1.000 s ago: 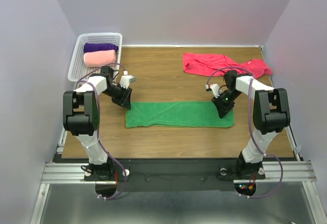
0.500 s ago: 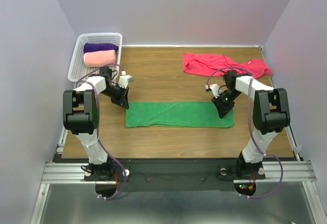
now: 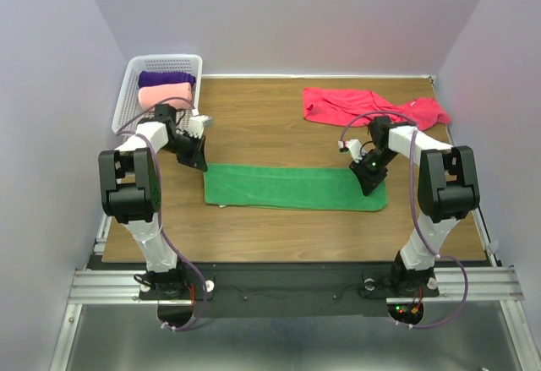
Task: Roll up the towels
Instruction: Fold the towel
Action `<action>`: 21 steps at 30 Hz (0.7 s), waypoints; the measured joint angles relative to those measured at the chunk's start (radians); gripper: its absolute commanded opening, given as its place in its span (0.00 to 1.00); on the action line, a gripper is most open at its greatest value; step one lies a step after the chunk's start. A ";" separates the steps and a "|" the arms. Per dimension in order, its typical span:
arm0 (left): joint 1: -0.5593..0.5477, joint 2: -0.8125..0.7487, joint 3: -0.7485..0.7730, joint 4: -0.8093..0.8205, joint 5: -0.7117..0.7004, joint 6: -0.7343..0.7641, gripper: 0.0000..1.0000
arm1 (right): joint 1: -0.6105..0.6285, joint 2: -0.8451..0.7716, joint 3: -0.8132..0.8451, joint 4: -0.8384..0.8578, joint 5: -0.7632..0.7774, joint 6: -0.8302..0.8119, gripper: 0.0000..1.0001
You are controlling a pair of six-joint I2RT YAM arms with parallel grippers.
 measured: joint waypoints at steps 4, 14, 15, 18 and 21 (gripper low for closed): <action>0.000 0.000 0.038 -0.002 0.013 0.000 0.00 | 0.000 0.000 0.000 0.000 0.000 0.000 0.24; 0.000 0.038 0.045 0.025 -0.003 -0.021 0.15 | 0.000 0.000 0.000 0.000 0.001 0.000 0.24; -0.001 0.040 0.045 0.032 -0.010 -0.027 0.22 | 0.000 0.000 0.000 0.000 0.001 0.000 0.24; -0.003 0.053 0.045 0.058 -0.030 -0.045 0.32 | 0.000 0.000 0.002 0.000 0.001 0.000 0.24; -0.005 0.066 0.047 0.069 -0.048 -0.048 0.43 | 0.000 0.000 0.003 -0.004 0.000 0.000 0.25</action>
